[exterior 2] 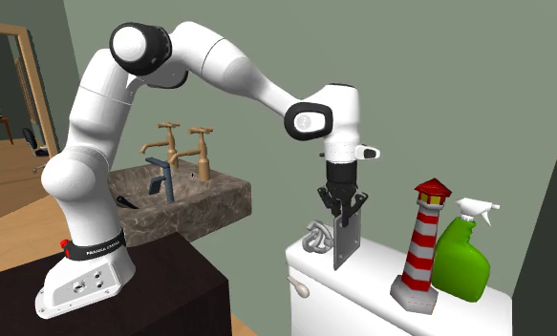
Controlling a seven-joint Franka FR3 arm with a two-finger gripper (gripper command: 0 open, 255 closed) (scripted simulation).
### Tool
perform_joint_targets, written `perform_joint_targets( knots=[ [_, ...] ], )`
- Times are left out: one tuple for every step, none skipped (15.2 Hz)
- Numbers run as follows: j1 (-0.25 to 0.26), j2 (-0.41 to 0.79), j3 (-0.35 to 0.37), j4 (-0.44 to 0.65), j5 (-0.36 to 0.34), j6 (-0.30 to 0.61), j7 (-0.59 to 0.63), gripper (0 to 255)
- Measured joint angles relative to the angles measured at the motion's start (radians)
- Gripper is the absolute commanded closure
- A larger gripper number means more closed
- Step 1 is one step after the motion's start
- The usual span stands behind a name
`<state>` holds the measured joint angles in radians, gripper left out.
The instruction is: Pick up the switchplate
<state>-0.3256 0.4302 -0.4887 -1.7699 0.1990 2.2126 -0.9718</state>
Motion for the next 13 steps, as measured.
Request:
perform_joint_targets(
  knots=[
    [0.000,-0.006,-0.002,0.005,-0.003,-0.010,0.001,255],
    [0.003,-0.012,-0.004,0.008,-0.007,-0.018,0.004,255],
    [0.003,-0.014,-0.005,0.021,-0.010,-0.033,0.006,255],
    [0.006,-0.024,-0.008,0.021,-0.015,-0.043,0.010,255],
    [0.009,-0.031,-0.010,0.028,-0.020,-0.055,0.014,255],
    [0.010,-0.035,-0.011,0.035,-0.022,-0.066,0.016,255],
    [0.007,-0.035,-0.012,0.048,-0.023,-0.079,0.014,255],
    [0.006,-0.041,-0.014,0.055,-0.026,-0.091,0.014,255],
    [0.008,-0.047,-0.016,0.059,-0.030,-0.101,0.017,255],
    [0.009,-0.052,-0.017,0.066,-0.033,-0.113,0.018,255],
    [0.009,-0.056,-0.019,0.075,-0.035,-0.125,0.019,255],
    [0.010,-0.062,-0.020,0.078,-0.039,-0.133,0.021,255],
    [0.011,-0.064,-0.021,0.084,-0.041,-0.141,0.023,255]
  ],
)
